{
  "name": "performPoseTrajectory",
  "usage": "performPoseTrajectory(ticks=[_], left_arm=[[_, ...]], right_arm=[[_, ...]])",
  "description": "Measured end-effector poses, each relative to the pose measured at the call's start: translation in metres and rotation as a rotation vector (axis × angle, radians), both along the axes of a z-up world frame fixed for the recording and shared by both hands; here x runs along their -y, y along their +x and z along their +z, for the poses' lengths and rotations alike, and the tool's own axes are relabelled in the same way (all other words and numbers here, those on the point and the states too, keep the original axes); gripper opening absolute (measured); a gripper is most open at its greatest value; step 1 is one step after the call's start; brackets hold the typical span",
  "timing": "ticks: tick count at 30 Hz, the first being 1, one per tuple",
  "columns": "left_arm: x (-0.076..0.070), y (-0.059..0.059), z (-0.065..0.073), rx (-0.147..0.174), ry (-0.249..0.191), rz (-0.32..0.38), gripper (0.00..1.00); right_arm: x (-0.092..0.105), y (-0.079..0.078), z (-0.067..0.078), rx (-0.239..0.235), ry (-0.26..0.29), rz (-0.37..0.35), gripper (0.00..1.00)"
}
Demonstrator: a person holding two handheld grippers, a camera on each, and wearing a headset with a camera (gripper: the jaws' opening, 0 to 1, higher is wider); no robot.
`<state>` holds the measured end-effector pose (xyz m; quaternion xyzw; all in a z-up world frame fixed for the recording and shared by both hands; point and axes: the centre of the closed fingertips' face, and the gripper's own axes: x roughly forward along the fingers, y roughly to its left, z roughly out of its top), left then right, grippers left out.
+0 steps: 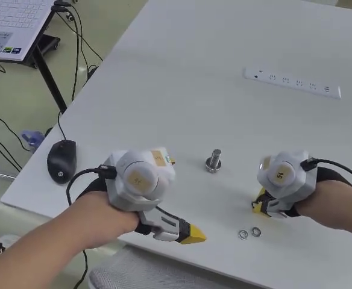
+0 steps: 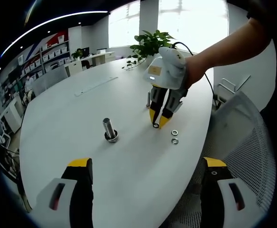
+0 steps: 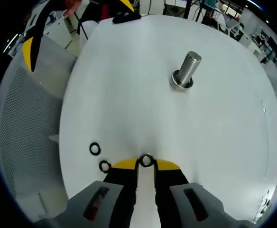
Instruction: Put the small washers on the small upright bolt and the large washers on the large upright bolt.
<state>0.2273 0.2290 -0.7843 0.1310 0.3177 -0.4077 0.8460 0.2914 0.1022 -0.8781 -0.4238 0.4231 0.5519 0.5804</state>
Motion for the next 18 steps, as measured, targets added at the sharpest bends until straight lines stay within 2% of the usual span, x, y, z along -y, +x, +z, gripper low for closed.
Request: performPoseTrajectory(ticks=[6,11,18], left_arm=[[0.001,-0.003,0.000,-0.002,0.006,-0.005,0.93],[0.001,-0.002,0.002,0.002,0.007,-0.007,0.93],[-0.002,-0.001,0.001,0.005,0.015,-0.005,0.91]], right_arm=[[0.000,0.000,0.000,0.003,-0.021,-0.017,0.13],[0.001,0.001,0.000,-0.001,-0.012,-0.041,0.13],[0.010,0.005,0.013,-0.012,0.015,-0.101,0.12]])
